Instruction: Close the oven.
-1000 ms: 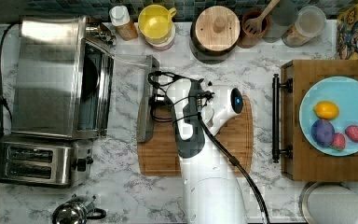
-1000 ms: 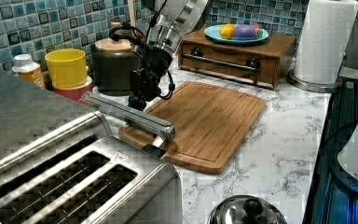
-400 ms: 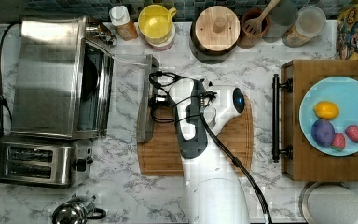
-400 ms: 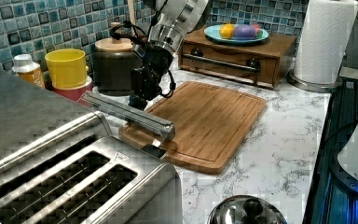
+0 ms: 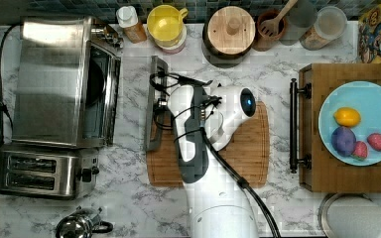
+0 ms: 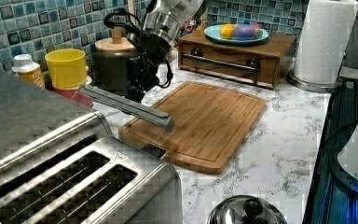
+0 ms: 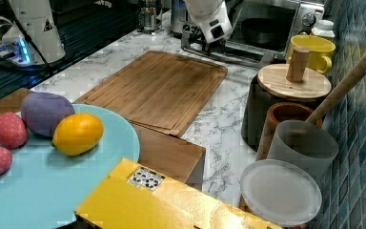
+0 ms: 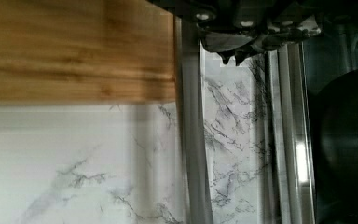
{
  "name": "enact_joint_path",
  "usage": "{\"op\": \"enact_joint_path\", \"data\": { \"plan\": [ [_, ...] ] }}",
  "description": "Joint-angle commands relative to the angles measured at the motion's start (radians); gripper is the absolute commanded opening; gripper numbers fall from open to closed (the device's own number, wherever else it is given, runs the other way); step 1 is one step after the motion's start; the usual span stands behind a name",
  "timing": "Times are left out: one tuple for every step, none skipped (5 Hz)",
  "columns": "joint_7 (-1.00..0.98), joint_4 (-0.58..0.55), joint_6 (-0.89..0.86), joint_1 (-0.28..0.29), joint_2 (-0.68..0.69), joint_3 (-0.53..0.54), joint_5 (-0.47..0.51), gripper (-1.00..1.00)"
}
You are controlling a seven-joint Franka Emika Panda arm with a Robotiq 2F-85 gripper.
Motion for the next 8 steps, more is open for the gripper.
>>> {"op": "enact_joint_path", "data": {
  "plan": [
    [0.401,0.323,-0.018,0.251,-0.096,0.104,-0.32,-1.0],
    [0.505,0.361,-0.019,0.282,-0.104,0.115,-0.452,-1.0],
    [0.599,0.393,-0.027,0.319,-0.106,0.119,-0.583,-1.0],
    [0.609,0.369,0.003,0.313,-0.134,0.152,-0.587,-1.0],
    [0.736,0.364,0.012,0.34,-0.167,0.165,-0.698,-1.0],
    [0.986,0.504,-0.121,0.471,-0.081,0.085,-0.964,-1.0],
    [1.177,0.541,-0.166,0.5,-0.065,0.126,-1.164,-1.0],
    [1.206,0.557,-0.17,0.511,-0.06,0.129,-1.202,-1.0]
  ]
}}
